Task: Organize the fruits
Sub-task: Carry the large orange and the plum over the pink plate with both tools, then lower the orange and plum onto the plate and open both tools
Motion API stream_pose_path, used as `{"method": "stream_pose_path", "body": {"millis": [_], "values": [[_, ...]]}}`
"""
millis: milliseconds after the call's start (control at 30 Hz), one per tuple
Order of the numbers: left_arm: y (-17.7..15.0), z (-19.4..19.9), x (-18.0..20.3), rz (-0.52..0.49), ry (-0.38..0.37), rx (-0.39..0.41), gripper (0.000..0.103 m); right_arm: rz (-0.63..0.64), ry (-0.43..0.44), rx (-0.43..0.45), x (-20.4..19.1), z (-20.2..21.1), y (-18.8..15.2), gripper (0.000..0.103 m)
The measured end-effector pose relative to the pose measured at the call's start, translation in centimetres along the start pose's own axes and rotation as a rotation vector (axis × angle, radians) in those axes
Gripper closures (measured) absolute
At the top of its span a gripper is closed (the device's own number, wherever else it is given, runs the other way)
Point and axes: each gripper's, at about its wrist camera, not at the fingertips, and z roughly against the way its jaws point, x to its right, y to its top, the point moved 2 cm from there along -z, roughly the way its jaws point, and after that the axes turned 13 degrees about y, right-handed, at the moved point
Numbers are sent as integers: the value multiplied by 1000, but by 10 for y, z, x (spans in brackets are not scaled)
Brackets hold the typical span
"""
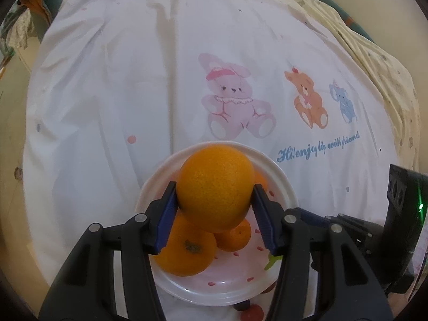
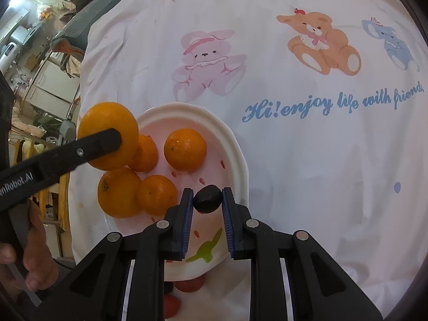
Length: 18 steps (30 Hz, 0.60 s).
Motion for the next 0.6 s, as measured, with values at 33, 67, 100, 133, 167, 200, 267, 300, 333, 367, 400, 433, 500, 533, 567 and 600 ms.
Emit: {"method": "stream_pose_path", "body": {"millis": [33,67,100,133,167,200,267,300,333,367,400,433,500,533,567,600], "values": [[-1,-1,0,-1,3,-7,52,-4,3,1,1,1,0,80],[-2,-2,0,1,4,-11,52,-6,5,3,0,1,0,80],[-3,-3,-1,4,3,-13,52,-7,6,6,0,1,0,80],[-4,-4,0,7,0,-15,52,-7,6,8,0,2,0,80],[-4,-6,0,8,-3,-18,52,-6,9,9,-1,2,0,80],[-4,-6,0,6,0,-22,51,-6,14,8,-2,2,0,80],[-6,-6,0,4,-1,-19,51,-7,19,6,-2,2,1,80],[-6,-6,0,0,0,-21,51,-11,23,5,-2,1,1,79],[-6,-6,0,-3,4,-32,51,-15,27,2,0,1,1,78],[-6,-7,0,-5,5,-46,50,-18,27,3,0,2,2,77],[-6,-6,0,-4,-1,-44,49,-23,28,13,1,3,3,77],[-6,-3,-1,-1,-10,-34,42,-30,31,24,2,5,4,77],[-5,2,-1,2,-1,-10,21,-38,35,31,5,8,6,77],[-5,4,-2,6,12,4,17,-43,26,35,6,9,6,77],[-4,6,-4,11,17,18,17,-52,15,39,9,11,6,77],[-3,6,-5,13,20,21,17,-62,7,41,11,12,7,77]]}}
